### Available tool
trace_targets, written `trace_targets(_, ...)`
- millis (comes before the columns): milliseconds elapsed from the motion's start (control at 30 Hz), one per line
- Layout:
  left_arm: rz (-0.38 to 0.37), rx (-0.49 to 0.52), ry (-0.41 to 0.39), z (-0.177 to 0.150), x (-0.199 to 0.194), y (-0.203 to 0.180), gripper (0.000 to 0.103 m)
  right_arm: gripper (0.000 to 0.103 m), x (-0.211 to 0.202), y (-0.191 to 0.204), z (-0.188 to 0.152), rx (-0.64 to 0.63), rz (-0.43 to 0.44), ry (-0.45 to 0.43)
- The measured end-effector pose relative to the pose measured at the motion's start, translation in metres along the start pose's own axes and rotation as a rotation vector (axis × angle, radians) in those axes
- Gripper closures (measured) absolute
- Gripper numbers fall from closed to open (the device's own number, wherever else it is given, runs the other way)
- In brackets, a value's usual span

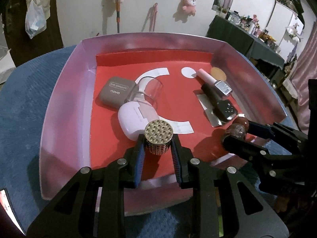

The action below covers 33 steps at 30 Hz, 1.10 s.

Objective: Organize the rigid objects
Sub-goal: 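Carry the magnet cylinder, glitter polish and brown ball over the red box floor, then lower the held items onto the box floor and open both tools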

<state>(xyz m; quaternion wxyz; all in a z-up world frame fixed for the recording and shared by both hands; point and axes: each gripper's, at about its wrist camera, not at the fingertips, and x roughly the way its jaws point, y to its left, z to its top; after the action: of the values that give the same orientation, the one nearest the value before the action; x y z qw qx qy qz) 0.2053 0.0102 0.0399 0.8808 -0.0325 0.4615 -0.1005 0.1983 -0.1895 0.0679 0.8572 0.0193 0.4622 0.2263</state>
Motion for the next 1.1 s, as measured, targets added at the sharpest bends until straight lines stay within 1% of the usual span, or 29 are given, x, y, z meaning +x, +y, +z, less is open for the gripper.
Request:
trace_targets(67,-0.005,-0.002,-0.001,0.002,0.001,0.001,0.079,0.043,0.002,-0.001,0.001,-0.002,-0.004,0.000)
trace_targets(333,0.015,0.009,-0.012,0.007,0.005,-0.001,0.079,0.043,0.014,-0.005,0.005,0.007,-0.035,-0.004)
trace_targets(533,0.029,-0.002,-0.017,0.011,0.011,0.005,0.079,0.043,0.018,-0.009,0.011,0.008,-0.094,-0.024)
trace_targets(667,0.032,-0.014,0.009,0.010,0.019,0.009,0.079,0.043,0.023,-0.011,0.012,0.005,-0.107,-0.011)
trace_targets(1100,0.047,-0.010,0.010,0.010,0.018,0.007,0.079,0.043,0.023,-0.011,0.011,0.003,-0.111,-0.004)
